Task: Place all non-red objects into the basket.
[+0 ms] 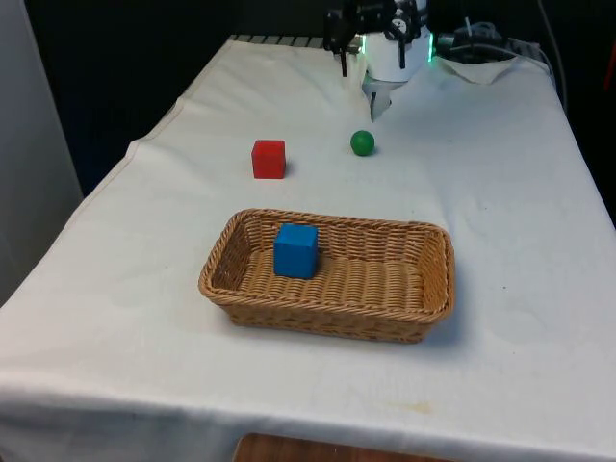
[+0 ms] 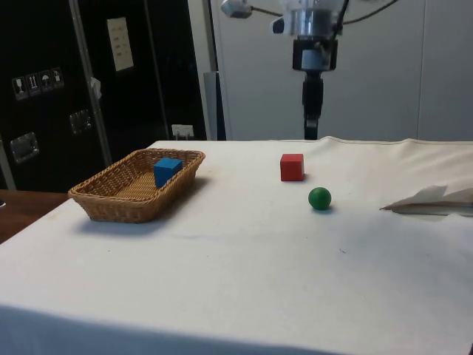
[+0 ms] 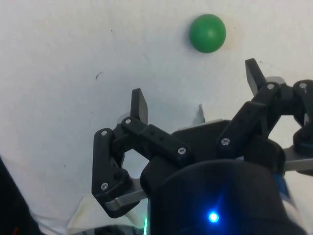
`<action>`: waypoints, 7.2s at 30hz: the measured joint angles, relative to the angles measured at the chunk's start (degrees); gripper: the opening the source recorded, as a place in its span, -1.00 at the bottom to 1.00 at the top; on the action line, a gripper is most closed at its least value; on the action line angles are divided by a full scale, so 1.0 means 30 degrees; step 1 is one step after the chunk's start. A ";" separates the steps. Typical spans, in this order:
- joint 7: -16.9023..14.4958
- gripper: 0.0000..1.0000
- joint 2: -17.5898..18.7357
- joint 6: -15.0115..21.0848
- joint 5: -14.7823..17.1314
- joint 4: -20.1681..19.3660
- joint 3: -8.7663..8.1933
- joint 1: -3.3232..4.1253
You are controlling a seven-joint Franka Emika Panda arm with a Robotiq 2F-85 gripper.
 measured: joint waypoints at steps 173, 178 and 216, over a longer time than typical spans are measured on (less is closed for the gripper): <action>0.0688 -1.00 0.6226 0.4565 0.4431 0.1012 0.1490 -0.0153; 0.0859 -1.00 0.5710 0.3705 0.4431 0.1509 0.1757 -0.0134; 0.1394 -1.00 0.8938 0.0955 0.6092 0.8098 0.4259 0.0019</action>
